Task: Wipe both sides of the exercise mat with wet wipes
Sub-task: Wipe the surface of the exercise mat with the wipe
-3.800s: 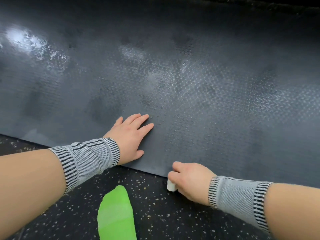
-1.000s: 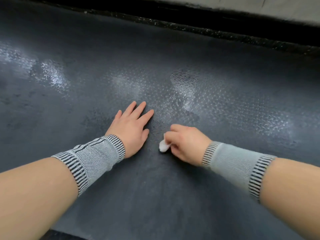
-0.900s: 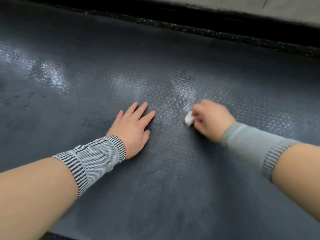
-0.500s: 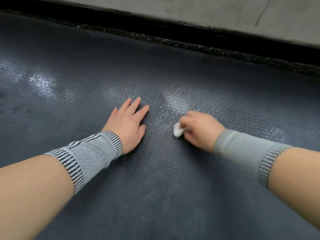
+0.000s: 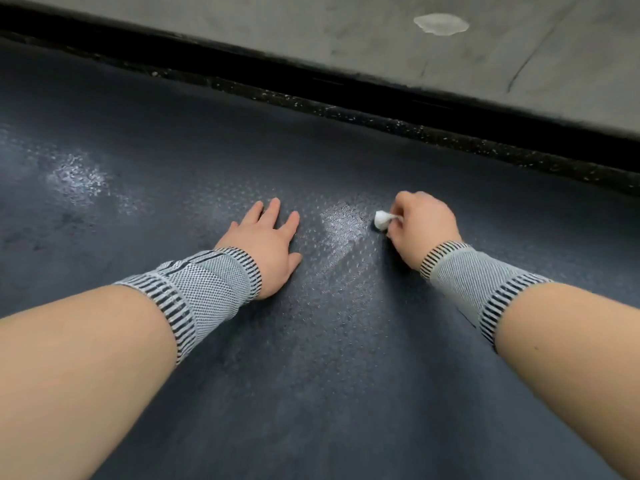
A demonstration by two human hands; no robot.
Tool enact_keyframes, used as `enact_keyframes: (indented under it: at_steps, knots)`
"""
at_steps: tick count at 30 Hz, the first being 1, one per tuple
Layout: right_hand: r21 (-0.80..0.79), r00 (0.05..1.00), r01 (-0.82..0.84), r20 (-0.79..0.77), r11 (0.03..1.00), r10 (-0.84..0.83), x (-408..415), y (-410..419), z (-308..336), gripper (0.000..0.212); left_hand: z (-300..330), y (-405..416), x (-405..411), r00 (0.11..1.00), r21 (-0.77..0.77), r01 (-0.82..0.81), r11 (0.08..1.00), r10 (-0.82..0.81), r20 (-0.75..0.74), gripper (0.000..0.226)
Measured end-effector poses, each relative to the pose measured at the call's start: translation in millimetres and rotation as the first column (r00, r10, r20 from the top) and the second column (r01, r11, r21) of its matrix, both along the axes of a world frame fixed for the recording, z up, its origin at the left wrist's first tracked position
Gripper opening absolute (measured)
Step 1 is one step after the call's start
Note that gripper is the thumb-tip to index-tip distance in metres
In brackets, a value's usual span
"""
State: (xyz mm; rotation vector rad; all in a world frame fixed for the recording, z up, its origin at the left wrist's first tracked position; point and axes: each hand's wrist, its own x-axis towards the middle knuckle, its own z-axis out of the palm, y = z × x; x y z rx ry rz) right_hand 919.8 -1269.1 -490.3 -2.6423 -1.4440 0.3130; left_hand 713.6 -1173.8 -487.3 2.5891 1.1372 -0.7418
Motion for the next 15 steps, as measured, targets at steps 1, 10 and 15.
enact_keyframes:
  at_steps: [1, 10, 15]
  knots:
    - [0.031, 0.994, 0.105, -0.010, 0.994, -0.105, -3, 11, -1, 0.014, 0, 1, 2, 1.000, 0.002, 0.008, 1.000, -0.008, -0.015, 0.070]
    - [-0.025, 0.957, -0.290, -0.040, 0.957, 0.289, -18, 5, 4, 0.016, 5, -1, 7, 0.999, -0.029, -0.020, 0.999, 0.019, -0.048, 0.069]
    - [0.050, 0.979, 0.202, -0.035, 0.978, -0.200, 8, 55, 1, 0.018, 3, -2, 5, 0.999, -0.046, -0.029, 0.999, 0.027, -0.042, 0.068]
